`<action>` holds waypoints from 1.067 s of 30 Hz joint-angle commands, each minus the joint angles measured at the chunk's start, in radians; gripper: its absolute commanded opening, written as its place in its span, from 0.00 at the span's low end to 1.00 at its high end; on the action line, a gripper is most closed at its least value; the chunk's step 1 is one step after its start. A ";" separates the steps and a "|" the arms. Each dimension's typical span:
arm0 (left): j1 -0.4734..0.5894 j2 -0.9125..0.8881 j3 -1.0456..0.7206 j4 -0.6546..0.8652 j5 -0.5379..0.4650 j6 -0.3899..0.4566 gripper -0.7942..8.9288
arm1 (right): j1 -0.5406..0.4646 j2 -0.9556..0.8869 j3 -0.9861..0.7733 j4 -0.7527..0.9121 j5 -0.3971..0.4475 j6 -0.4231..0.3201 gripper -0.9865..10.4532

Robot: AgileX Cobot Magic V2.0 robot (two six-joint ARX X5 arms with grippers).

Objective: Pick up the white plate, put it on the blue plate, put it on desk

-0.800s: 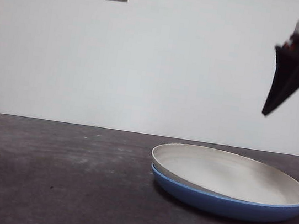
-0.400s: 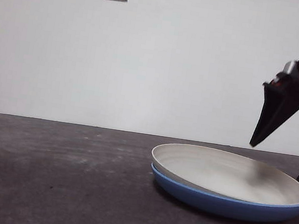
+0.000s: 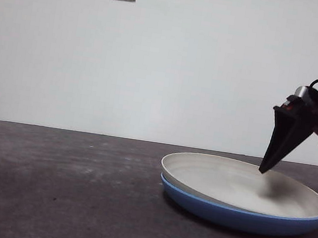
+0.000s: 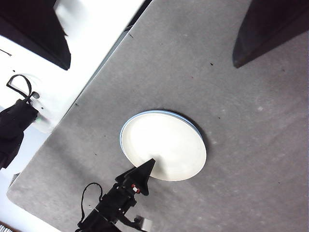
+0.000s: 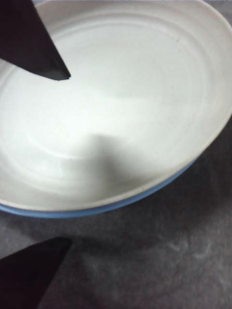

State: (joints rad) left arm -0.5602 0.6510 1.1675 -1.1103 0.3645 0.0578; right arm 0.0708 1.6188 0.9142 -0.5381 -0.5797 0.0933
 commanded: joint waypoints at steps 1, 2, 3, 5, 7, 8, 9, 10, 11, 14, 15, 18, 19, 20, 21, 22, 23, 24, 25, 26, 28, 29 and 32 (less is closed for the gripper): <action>-0.005 0.001 0.011 0.011 0.003 -0.006 0.73 | 0.002 0.032 0.007 0.006 -0.003 -0.003 0.51; -0.005 0.001 0.011 0.011 0.003 -0.006 0.73 | 0.002 0.035 0.007 0.005 -0.004 -0.003 0.50; -0.005 0.001 0.011 0.011 0.003 -0.006 0.73 | 0.002 0.037 0.007 0.004 -0.003 -0.003 0.49; -0.005 0.001 0.011 0.011 0.003 -0.006 0.73 | 0.002 0.038 0.007 0.003 -0.003 -0.002 0.38; -0.005 0.001 0.011 0.011 0.003 -0.006 0.73 | 0.002 0.038 0.007 0.002 0.006 0.000 0.25; -0.005 0.001 0.011 0.011 0.003 -0.006 0.73 | 0.002 0.038 0.007 -0.001 0.011 0.000 0.20; -0.005 0.001 0.011 0.011 0.003 -0.006 0.73 | 0.002 0.039 0.007 -0.004 0.016 0.001 0.18; -0.005 0.001 0.011 0.011 0.003 -0.006 0.73 | 0.002 0.040 0.007 -0.009 0.026 0.002 0.16; -0.005 0.001 0.011 0.011 0.003 -0.006 0.73 | 0.002 0.040 0.007 -0.014 0.037 0.003 0.13; -0.005 0.001 0.011 0.011 0.003 -0.006 0.73 | 0.001 0.040 0.007 -0.024 0.062 0.004 0.09; -0.005 0.001 0.011 0.011 0.003 -0.006 0.73 | -0.002 0.040 0.007 -0.025 0.064 0.004 0.09; -0.005 0.001 0.011 0.011 0.003 -0.006 0.73 | -0.004 0.040 0.009 -0.024 0.064 0.006 0.09; -0.005 0.001 0.011 0.011 0.003 -0.006 0.73 | -0.007 0.039 0.011 -0.025 0.063 0.006 0.09; -0.005 0.001 0.011 0.011 0.003 -0.006 0.73 | -0.010 0.038 0.016 -0.034 0.058 0.008 0.09; -0.005 0.001 0.011 0.011 0.003 -0.006 0.73 | -0.011 0.035 0.022 -0.042 0.058 0.009 0.09; -0.005 0.001 0.011 0.011 0.003 -0.006 0.73 | -0.011 0.032 0.030 -0.053 0.057 0.009 0.09; -0.005 0.001 0.011 0.011 0.003 -0.006 0.73 | -0.011 0.027 0.041 -0.066 0.056 0.009 0.09; -0.005 0.001 0.011 0.011 0.003 -0.006 0.73 | -0.011 0.024 0.052 -0.077 0.056 0.009 0.09; -0.005 0.001 0.011 0.011 0.003 -0.006 0.73 | -0.011 0.018 0.063 -0.090 0.056 0.010 0.09; -0.005 0.001 0.011 0.011 0.003 -0.006 0.73 | -0.007 0.012 0.080 -0.107 0.056 0.011 0.09; -0.005 0.001 0.011 0.011 0.003 -0.006 0.73 | 0.000 0.001 0.105 -0.133 0.056 0.013 0.09; -0.005 0.001 0.011 0.011 0.003 -0.006 0.73 | 0.005 -0.005 0.121 -0.150 0.056 0.016 0.09; -0.005 0.001 0.011 0.011 0.003 -0.006 0.73 | 0.024 -0.017 0.163 -0.190 0.056 0.043 0.09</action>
State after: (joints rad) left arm -0.5602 0.6510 1.1675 -1.1099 0.3645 0.0578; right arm 0.0853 1.6009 1.0492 -0.7273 -0.5121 0.1135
